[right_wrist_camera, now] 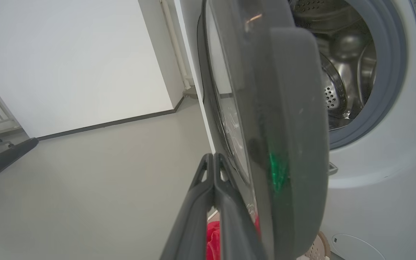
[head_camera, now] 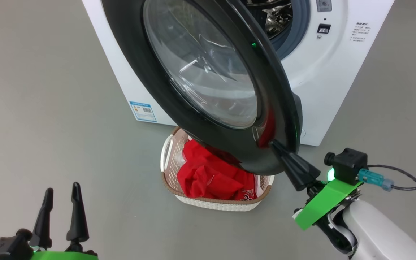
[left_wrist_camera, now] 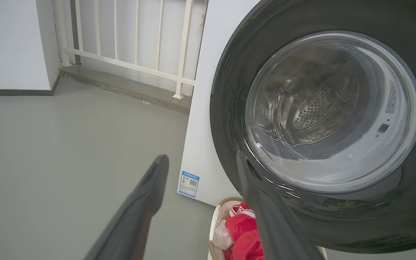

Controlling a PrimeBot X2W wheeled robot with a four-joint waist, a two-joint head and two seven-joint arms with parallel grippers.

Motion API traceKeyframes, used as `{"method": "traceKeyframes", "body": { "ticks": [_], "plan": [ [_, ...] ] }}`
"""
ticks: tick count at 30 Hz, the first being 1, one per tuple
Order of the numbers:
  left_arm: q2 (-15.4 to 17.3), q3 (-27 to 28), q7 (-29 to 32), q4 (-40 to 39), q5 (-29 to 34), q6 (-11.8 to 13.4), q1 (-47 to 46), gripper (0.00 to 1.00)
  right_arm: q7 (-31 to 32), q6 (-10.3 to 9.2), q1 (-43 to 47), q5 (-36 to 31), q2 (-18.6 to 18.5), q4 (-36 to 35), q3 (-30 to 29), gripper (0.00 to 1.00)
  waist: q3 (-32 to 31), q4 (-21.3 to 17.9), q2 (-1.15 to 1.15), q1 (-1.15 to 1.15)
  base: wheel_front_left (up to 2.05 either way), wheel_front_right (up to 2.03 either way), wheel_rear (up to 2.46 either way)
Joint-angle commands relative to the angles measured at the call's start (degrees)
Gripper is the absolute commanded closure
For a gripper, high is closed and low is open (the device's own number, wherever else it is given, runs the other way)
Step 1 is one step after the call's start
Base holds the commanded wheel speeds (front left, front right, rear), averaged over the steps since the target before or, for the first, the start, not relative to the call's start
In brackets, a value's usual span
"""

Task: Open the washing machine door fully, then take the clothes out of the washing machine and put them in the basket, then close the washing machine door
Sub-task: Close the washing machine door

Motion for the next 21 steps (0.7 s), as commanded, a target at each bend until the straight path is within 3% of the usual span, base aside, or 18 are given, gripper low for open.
{"method": "traceKeyframes", "body": {
  "ticks": [1,21],
  "plan": [
    [0.79,1.76,-0.7,-1.53,-0.12,-0.45,-1.6,0.0,-0.27,0.09,-0.98,-0.27,-0.13,-0.97,0.27,1.0,0.51,0.2,0.0,0.0,0.0,0.0,0.0],
    [0.8,1.09,-0.7,-2.43,0.37,-0.56,-4.26,0.0,-0.27,0.09,-4.74,-3.12,-1.59,-1.02,-7.67,1.0,7.27,0.77,0.0,0.0,0.0,0.0,0.0]
  ]
}}
